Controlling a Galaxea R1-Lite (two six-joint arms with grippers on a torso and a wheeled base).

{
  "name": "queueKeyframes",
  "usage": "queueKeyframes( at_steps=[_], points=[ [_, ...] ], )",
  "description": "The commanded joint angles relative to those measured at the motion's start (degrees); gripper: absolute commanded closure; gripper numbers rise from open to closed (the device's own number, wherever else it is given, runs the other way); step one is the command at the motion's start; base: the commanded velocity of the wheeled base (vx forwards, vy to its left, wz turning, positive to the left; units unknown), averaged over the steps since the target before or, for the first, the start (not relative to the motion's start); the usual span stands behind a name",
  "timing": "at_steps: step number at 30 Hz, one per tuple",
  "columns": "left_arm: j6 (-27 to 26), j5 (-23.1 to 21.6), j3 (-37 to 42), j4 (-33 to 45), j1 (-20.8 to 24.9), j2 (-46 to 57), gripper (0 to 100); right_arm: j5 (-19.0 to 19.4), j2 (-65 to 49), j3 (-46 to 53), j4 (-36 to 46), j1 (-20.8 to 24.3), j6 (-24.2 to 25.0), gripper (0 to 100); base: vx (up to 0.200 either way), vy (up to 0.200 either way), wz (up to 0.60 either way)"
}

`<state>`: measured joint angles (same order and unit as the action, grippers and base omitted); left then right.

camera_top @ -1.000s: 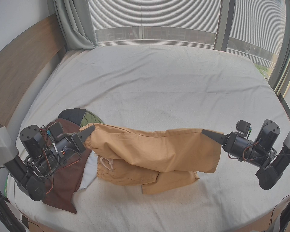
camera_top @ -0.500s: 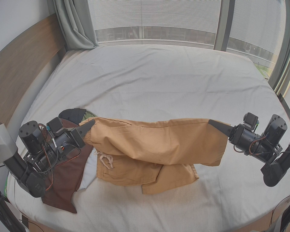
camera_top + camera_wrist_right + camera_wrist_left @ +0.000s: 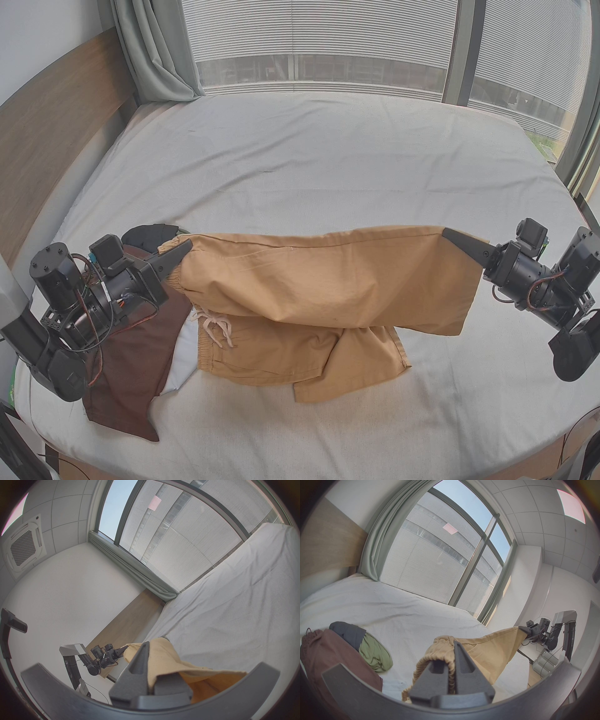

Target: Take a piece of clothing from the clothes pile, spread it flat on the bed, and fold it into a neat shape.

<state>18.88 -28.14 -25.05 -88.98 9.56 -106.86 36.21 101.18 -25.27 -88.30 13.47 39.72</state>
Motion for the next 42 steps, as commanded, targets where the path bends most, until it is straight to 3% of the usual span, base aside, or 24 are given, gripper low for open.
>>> queueKeyframes(
  at_steps=[1,19,42],
  points=[
    [-0.34,0.01,-0.61,-0.14,-0.42,0.95,100,0.00,-1.25,-0.66,-0.03,-0.73,0.27,100,0.000,0.000,0.00],
    [-0.07,0.01,-0.96,-0.05,-2.79,0.69,100,0.18,-0.81,-2.24,-0.03,-7.41,0.27,100,0.000,0.000,0.00],
    [1.68,0.10,-2.28,-0.05,-2.79,0.60,100,0.27,-0.81,-2.41,-0.03,-6.97,0.27,100,0.000,0.000,0.00]
  ],
)
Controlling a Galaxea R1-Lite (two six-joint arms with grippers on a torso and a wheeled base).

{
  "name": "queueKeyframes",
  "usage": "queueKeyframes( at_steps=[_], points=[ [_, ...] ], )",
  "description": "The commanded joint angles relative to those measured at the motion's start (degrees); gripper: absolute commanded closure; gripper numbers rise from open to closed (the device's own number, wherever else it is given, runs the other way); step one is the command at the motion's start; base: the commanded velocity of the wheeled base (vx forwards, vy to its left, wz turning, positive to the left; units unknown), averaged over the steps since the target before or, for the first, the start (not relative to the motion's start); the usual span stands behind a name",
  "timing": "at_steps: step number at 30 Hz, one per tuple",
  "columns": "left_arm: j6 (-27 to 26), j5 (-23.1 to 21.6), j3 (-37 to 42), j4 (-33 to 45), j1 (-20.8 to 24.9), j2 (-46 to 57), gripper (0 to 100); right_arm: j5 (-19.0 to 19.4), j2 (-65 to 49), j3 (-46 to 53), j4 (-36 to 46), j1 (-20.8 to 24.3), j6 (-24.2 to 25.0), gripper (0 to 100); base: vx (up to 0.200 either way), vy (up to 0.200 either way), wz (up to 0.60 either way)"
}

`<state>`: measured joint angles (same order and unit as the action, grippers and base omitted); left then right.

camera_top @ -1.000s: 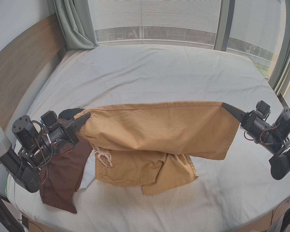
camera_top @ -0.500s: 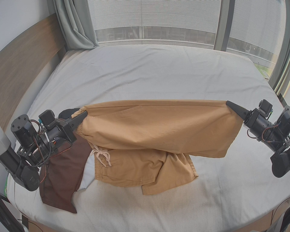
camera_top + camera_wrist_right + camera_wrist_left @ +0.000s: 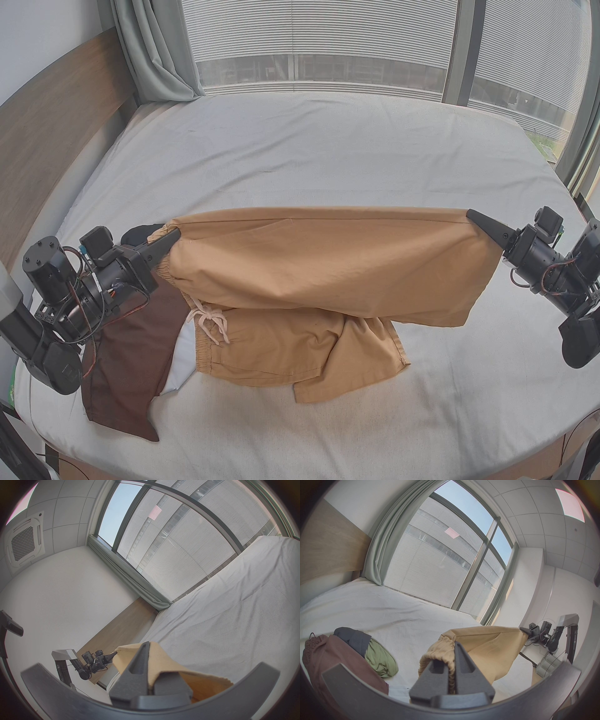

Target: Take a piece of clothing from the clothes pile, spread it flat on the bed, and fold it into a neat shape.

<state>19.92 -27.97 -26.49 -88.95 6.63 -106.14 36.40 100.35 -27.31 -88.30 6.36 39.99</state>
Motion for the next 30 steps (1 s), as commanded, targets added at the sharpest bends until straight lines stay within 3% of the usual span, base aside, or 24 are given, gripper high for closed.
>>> queueKeyframes(
  at_steps=[1,4,14,30],
  points=[
    [0.65,-0.07,-0.84,-0.08,0.14,-0.12,100,0.07,0.02,-0.38,-0.03,0.14,0.01,100,0.000,0.000,0.00],
    [2.93,0.19,-3.13,0.01,0.31,-0.29,100,0.25,0.28,-1.96,0.05,-0.21,0.18,100,0.000,0.000,0.00],
    [3.02,0.63,-5.85,0.01,0.49,-5.57,100,0.16,8.72,-8.73,0.05,-1.88,0.27,100,0.000,0.000,0.00],
    [3.28,5.99,-17.81,0.01,0.49,-17.34,100,-0.28,24.45,-25.08,0.05,-2.06,0.27,100,0.000,0.000,0.00]
  ],
)
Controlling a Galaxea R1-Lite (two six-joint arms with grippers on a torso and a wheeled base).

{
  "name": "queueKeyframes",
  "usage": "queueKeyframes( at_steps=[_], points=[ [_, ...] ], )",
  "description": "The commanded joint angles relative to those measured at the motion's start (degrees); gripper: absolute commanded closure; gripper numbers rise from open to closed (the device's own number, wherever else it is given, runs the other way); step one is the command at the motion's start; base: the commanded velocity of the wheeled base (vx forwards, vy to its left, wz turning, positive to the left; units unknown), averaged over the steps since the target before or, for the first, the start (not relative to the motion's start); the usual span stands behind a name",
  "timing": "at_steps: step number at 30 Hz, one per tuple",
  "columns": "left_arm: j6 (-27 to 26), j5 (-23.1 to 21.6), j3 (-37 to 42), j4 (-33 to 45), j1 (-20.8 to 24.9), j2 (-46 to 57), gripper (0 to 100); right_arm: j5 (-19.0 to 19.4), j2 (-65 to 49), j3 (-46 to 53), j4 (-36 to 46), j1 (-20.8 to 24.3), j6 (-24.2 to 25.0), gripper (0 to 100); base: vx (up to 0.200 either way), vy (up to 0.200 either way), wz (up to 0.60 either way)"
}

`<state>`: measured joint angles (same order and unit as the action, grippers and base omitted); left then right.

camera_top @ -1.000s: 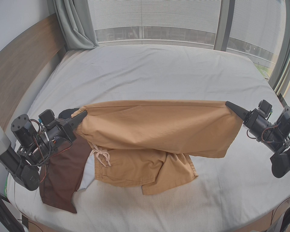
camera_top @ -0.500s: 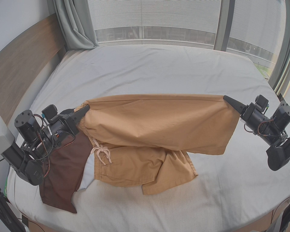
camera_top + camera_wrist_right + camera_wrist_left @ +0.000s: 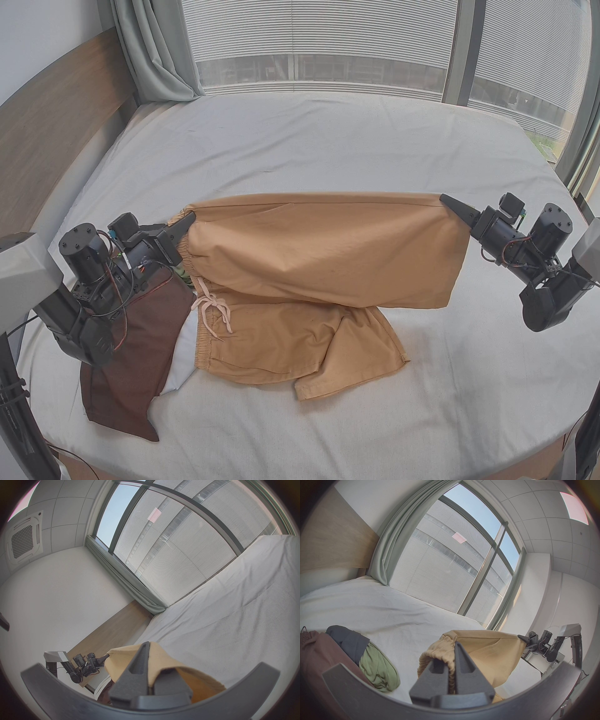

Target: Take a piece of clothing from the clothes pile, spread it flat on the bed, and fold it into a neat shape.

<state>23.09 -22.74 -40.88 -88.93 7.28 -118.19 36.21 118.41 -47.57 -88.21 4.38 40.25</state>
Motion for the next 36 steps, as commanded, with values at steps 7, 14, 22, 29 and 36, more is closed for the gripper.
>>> queueKeyframes(
  at_steps=[7,14,22,29,36],
  points=[
    [1.61,3.84,-9.13,-0.10,0.02,-10.40,100,-0.08,12.81,-11.67,-0.03,-0.60,0.09,100,0.000,0.000,0.00],
    [4.07,5.42,-13.53,-0.10,-0.16,-13.12,100,0.00,16.94,-16.59,0.14,-0.95,0.26,100,0.000,0.000,0.00],
    [7.94,5.77,-18.10,-0.10,-0.51,-17.08,100,-0.08,20.02,-22.57,0.23,-0.86,2.20,100,0.000,0.000,0.00],
    [10.66,6.83,-22.05,-0.10,-1.21,-19.36,100,-0.08,22.48,-29.34,4.36,-0.95,2.20,100,0.000,0.000,0.00],
    [14.09,6.92,-25.39,-0.01,-1.92,-20.86,100,-0.08,23.71,-36.54,9.29,-0.60,2.20,100,0.000,0.000,0.00]
  ],
)
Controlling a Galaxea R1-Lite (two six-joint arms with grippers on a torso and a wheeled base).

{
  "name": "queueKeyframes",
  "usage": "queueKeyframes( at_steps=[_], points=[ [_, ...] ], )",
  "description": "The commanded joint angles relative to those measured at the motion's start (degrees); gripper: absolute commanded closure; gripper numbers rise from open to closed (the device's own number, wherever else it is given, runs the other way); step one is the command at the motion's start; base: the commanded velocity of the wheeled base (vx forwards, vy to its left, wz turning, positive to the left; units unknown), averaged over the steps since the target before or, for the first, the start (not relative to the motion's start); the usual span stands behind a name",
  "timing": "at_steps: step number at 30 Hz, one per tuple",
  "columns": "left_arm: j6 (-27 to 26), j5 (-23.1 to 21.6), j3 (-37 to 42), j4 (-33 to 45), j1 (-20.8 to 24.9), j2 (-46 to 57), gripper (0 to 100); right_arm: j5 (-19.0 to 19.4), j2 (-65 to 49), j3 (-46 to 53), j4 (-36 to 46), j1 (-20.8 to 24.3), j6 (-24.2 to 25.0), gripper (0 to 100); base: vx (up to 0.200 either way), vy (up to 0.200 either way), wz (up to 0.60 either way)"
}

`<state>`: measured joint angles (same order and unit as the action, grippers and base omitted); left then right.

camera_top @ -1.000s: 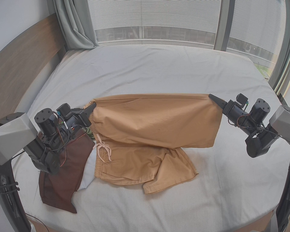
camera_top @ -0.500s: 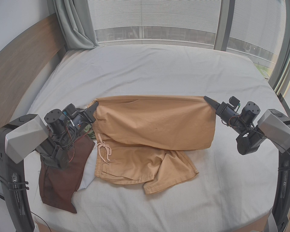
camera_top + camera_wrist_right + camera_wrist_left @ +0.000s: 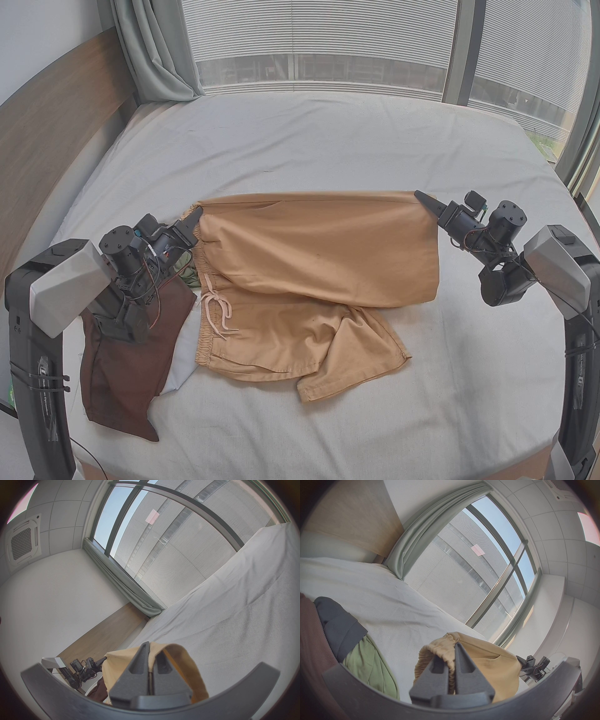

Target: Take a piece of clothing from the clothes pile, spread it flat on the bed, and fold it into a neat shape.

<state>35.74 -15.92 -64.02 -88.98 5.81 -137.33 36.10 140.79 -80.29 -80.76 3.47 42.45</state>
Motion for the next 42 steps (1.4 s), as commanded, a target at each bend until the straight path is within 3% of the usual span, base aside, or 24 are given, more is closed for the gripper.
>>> queueKeyframes(
  at_steps=[1,5,6,7,11,20,26,32,37,42],
  points=[
    [1.70,0.19,-2.86,0.03,-0.45,-1.89,100,0.03,1.77,-4.53,2.45,0.39,0.00,100,0.000,0.000,0.00],
    [2.14,0.10,-4.62,0.03,-0.63,-3.12,100,-0.15,3.35,-7.25,3.77,0.30,0.00,100,0.000,0.000,0.00],
    [2.31,0.10,-4.97,0.03,-0.72,-3.39,0,-0.32,3.88,-8.57,4.30,0.13,0.09,100,0.000,0.000,0.00],
    [2.75,0.10,-5.06,0.12,-0.72,-3.56,0,-0.41,4.41,-9.62,4.74,0.13,0.09,0,0.000,0.000,0.00],
    [6.27,0.19,-4.18,0.39,-0.10,-3.65,0,-1.20,5.37,-9.71,4.47,-0.05,0.00,0,0.000,0.000,0.00],
    [6.27,0.28,0.22,0.21,-0.10,-1.80,0,-1.12,0.63,3.82,-1.15,-0.49,-0.35,0,0.000,0.000,0.00],
    [5.92,0.10,6.28,0.12,-0.10,3.03,0,-1.12,-2.63,12.70,-5.72,0.04,-0.44,0,0.000,0.000,0.00],
    [5.21,-1.57,17.79,0.12,-0.37,12.17,0,-1.20,-8.95,25.44,-7.57,1.10,-1.67,0,0.000,0.000,0.00],
    [3.54,-11.15,32.30,0.03,-1.33,22.98,0,-1.03,-16.95,40.21,-7.66,2.15,-7.47,0,0.000,0.000,0.00],
    [-2.78,-17.92,39.50,0.12,-1.95,30.89,0,-0.76,-23.63,52.78,-7.74,3.82,-12.92,0,0.000,0.000,0.00]
  ],
)
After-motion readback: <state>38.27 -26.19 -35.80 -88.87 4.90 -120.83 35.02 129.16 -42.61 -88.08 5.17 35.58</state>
